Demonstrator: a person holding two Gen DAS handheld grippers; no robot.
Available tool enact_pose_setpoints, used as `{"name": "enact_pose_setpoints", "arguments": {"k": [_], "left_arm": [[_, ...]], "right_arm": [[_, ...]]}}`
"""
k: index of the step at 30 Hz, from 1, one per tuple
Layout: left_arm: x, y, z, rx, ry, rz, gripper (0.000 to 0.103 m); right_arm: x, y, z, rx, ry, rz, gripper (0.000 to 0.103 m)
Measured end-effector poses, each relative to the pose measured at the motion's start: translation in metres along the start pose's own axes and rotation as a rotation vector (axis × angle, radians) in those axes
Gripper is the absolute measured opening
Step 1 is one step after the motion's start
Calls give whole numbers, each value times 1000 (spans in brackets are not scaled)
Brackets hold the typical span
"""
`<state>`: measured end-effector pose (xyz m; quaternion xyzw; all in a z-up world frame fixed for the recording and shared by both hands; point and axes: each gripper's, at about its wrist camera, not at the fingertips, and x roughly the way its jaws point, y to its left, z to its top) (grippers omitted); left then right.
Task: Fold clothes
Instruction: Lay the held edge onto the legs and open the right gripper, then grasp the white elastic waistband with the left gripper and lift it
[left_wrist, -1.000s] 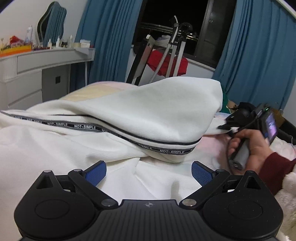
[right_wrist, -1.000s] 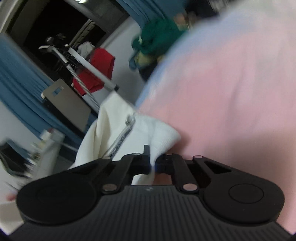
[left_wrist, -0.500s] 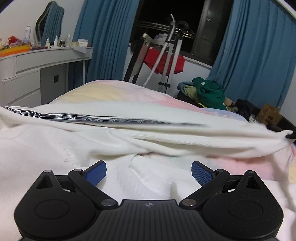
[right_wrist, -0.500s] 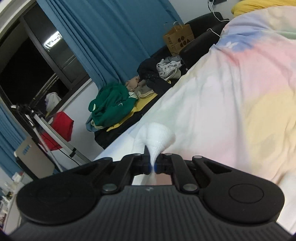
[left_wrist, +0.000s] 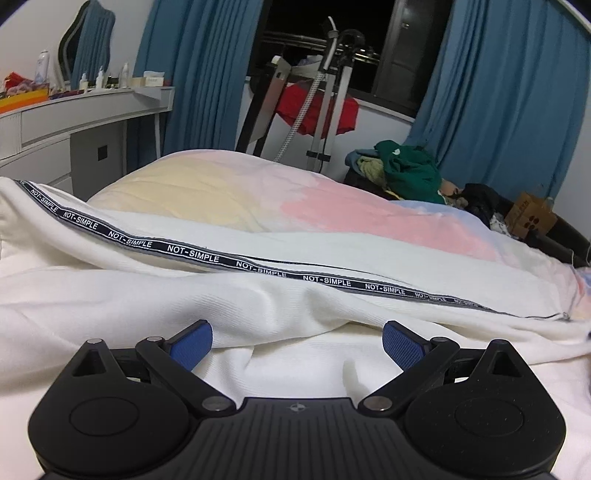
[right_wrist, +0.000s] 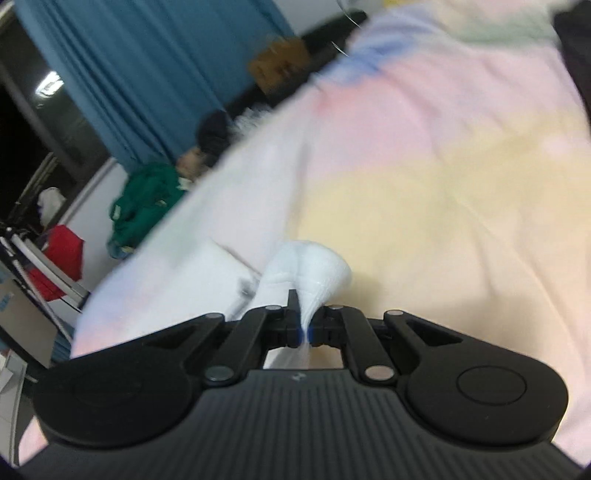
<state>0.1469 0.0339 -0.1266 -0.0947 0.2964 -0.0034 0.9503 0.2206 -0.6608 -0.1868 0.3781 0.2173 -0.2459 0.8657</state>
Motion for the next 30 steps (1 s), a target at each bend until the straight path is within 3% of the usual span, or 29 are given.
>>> {"name": "enact_pose_setpoints", "arguments": {"k": [6, 11, 14, 16, 17, 23, 30], "left_arm": [[1, -10, -3, 39, 7, -7, 100], [-2, -16, -1, 68, -6, -10, 100], [-9, -18, 1, 84, -29, -11, 100], [-16, -18, 2, 84, -39, -20, 100], [-20, -18, 2, 85, -43, -24, 100], [-52, -18, 0, 98, -66, -50, 100], [-90, -9, -2, 74, -68, -66, 100]], "right_arm": [[1, -11, -16, 32, -15, 18, 12], [-23, 14, -13, -124, 19, -19, 22], [-53, 35, -15, -233, 0, -8, 51], [-79, 48, -19, -294, -27, 11, 78], [-92, 54, -21, -324, -40, 20, 82], [-169, 93, -51, -494, -47, 130, 82], [-238, 121, -111, -569, 56, 260, 82]]}}
